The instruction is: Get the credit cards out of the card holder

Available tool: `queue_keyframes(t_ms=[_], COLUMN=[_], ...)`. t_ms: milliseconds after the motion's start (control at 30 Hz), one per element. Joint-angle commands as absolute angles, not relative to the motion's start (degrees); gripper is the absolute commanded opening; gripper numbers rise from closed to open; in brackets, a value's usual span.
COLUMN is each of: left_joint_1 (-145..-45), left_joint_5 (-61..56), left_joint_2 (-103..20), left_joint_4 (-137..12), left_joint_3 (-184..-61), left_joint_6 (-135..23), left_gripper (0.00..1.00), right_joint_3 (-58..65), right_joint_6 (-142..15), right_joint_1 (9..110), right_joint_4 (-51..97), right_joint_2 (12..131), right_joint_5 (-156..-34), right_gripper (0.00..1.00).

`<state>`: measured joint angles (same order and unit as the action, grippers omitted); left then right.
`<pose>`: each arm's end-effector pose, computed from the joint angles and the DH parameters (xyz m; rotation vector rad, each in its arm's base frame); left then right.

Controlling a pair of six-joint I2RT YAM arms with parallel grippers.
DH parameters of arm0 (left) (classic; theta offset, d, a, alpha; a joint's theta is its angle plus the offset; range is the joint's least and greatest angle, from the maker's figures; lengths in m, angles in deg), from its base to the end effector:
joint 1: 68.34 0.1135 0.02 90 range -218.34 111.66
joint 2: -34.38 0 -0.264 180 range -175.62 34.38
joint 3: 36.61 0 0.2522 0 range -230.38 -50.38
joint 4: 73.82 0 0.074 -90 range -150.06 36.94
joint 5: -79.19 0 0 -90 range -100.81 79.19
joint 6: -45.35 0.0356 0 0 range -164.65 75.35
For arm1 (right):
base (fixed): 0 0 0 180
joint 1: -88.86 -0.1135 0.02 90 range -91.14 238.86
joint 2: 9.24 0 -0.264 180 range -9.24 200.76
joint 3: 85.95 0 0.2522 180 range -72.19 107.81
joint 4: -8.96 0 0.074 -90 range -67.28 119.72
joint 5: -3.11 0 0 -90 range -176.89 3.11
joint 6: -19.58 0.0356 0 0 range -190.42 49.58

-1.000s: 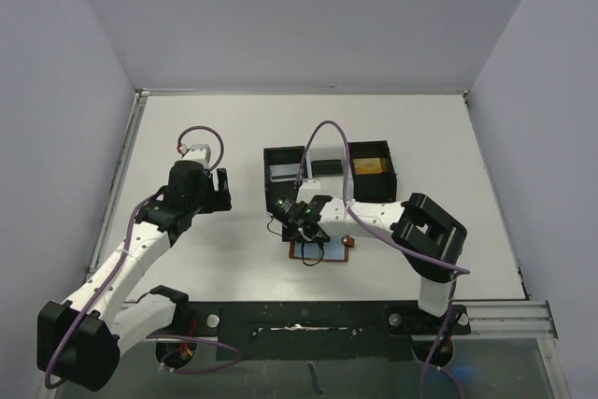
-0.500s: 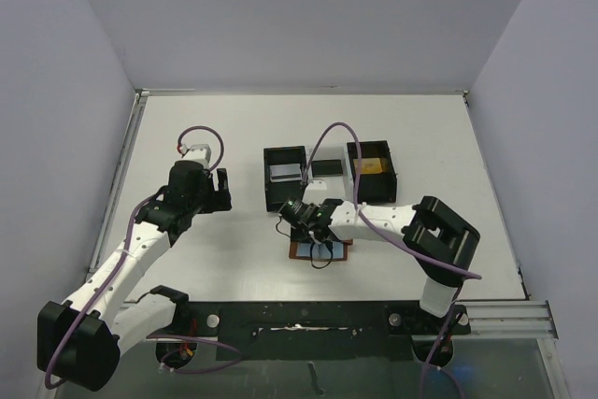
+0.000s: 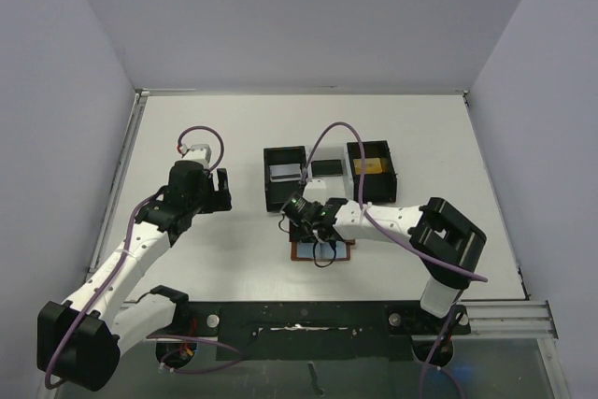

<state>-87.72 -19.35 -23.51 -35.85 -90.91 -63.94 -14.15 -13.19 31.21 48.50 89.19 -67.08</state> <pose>0.2028 -0.0657 0.2489 -0.0752 2.2917 -0.1799 0.1855 0.2703 0.1633 0.0870 2.6229 0.2199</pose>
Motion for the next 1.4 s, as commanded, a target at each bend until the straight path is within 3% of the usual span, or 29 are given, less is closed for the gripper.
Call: queue_keyframes(t_ms=[0,100,400,667,1133,1367], left_joint_1=[-87.33,-87.37,-90.38,-106.33,-110.27,-112.24], left_joint_5=[-18.43,-15.36,9.93,3.86,5.07,5.84], left_joint_2=[-22.39,-21.78,-21.63,-30.44,-42.48,-49.19], left_joint_4=[-38.26,-39.18,-54.55,-65.28,-76.87,-79.3], left_joint_3=[-92.18,-92.05,-86.5,-83.87,-78.8,-78.72], left_joint_6=[-63.81,-63.94,-77.85,-86.08,-92.14,-93.48], left_gripper=[0.77,0.77,0.74,0.71,0.41,0.2], right_joint_3=[-9.05,-8.3,-15.52,-19.08,-23.66,-23.24], right_joint_6=[-15.99,-14.57,-1.53,0.5,-3.69,-5.74], right_joint_1=[29.01,28.63,29.04,30.0,33.3,33.15], right_joint_4=[50.78,54.51,66.27,66.01,55.97,54.25], right_joint_2=[85.09,82.25,75.83,76.07,79.63,81.24], right_joint_5=[-65.88,-62.52,-58.67,-59.82,-64.41,-66.13], right_gripper=[0.57,0.69,0.71,0.71,0.67,0.49])
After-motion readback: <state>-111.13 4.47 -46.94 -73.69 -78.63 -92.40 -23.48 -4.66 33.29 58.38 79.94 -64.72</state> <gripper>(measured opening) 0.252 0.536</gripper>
